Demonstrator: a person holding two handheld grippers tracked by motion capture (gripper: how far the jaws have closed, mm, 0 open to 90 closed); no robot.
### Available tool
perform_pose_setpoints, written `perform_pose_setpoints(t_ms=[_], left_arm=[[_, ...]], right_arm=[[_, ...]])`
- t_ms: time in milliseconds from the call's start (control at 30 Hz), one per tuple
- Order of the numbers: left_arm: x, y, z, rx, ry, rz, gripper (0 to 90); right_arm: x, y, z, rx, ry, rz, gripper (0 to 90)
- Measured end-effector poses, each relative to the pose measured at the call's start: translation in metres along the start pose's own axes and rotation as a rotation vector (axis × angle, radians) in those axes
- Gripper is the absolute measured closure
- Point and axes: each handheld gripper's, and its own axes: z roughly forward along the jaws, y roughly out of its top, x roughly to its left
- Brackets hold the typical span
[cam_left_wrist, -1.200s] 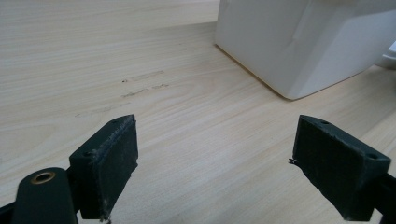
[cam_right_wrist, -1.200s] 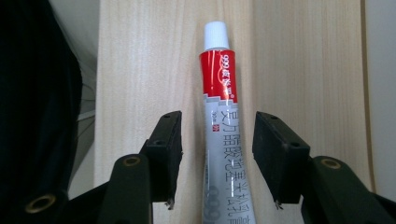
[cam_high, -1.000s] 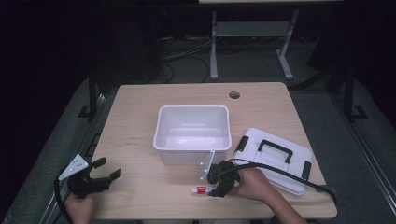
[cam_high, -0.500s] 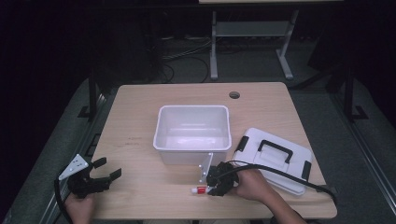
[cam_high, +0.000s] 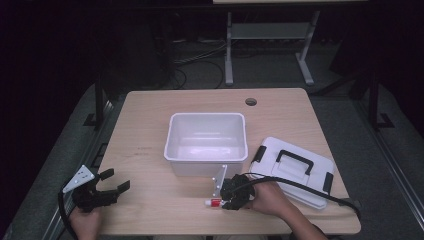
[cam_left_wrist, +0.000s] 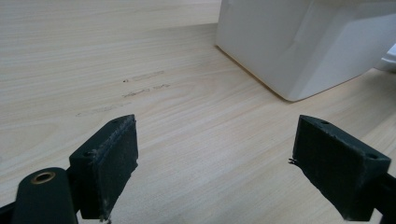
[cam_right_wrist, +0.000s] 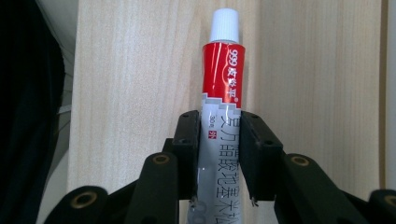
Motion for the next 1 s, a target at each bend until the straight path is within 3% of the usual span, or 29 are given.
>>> perform_pose_setpoints(t_ms=[433, 933, 1000], left_arm=[[0.001, 0.0, 0.0, -0.004, 0.001, -0.002, 13.4], [0.0, 0.0, 0.001, 0.0, -0.001, 0.001, 13.4], [-0.001, 0.0, 0.0, 0.0, 0.0, 0.003, 13.4]], right_arm=[[-0.002, 0.001, -0.002, -0.019, 0.02, 0.007, 71.3], [-0.001, 0.008, -0.037, -0.037, 0.015, 0.004, 71.3], [-0.002, 0.01, -0.043, -0.064, 0.022, 0.005, 71.3]])
